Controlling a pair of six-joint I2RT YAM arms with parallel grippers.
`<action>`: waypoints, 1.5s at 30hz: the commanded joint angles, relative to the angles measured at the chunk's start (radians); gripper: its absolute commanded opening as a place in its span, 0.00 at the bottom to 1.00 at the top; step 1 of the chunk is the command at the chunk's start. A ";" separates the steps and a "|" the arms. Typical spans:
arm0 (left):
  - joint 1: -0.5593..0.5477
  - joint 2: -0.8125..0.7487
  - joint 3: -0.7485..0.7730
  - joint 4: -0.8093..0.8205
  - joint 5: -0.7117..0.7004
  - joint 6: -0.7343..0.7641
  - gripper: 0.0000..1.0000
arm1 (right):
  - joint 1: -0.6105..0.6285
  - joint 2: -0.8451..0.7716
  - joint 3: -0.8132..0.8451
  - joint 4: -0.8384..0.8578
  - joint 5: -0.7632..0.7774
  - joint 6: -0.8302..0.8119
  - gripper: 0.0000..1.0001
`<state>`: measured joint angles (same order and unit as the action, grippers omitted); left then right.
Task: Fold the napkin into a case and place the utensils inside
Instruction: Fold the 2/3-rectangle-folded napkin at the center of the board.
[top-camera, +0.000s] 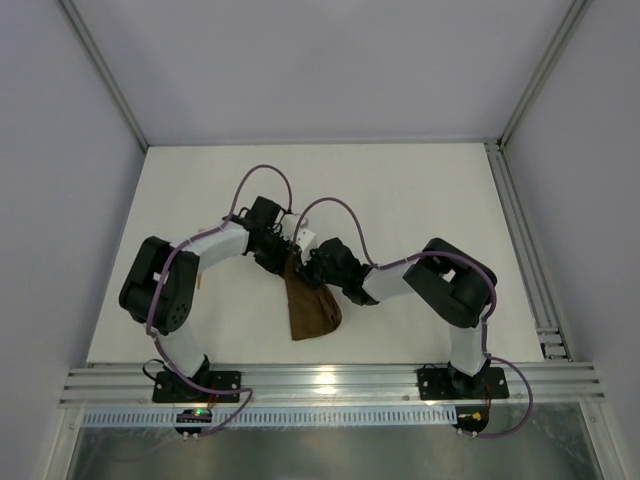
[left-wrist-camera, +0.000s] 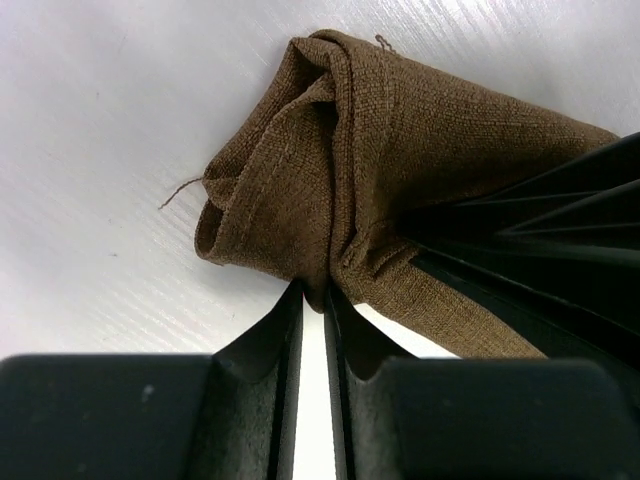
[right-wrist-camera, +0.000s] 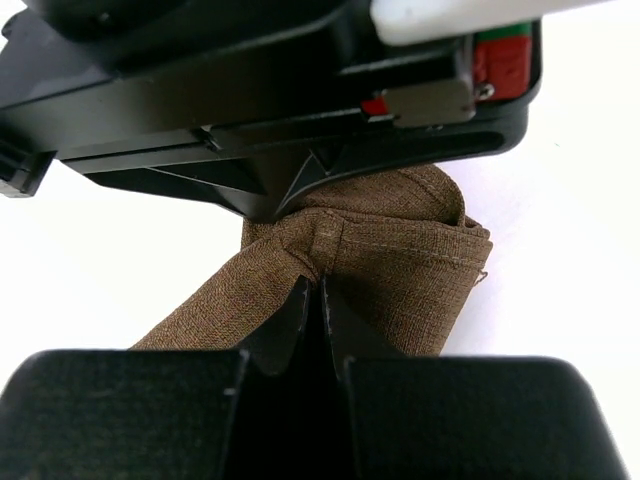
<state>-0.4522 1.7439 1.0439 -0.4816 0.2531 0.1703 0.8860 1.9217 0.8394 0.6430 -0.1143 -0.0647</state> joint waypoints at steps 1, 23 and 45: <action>-0.002 -0.015 0.021 0.052 -0.011 -0.009 0.14 | -0.001 -0.046 -0.005 0.006 -0.012 0.006 0.03; -0.005 -0.064 -0.028 0.156 0.164 -0.097 0.00 | -0.001 -0.050 0.130 -0.106 0.034 0.175 0.03; 0.063 -0.081 -0.016 0.140 0.235 -0.098 0.00 | -0.022 0.065 0.145 -0.137 0.174 0.407 0.03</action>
<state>-0.3893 1.6581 0.9970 -0.3470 0.3981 0.0647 0.8688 2.0010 0.9993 0.5194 0.0280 0.3260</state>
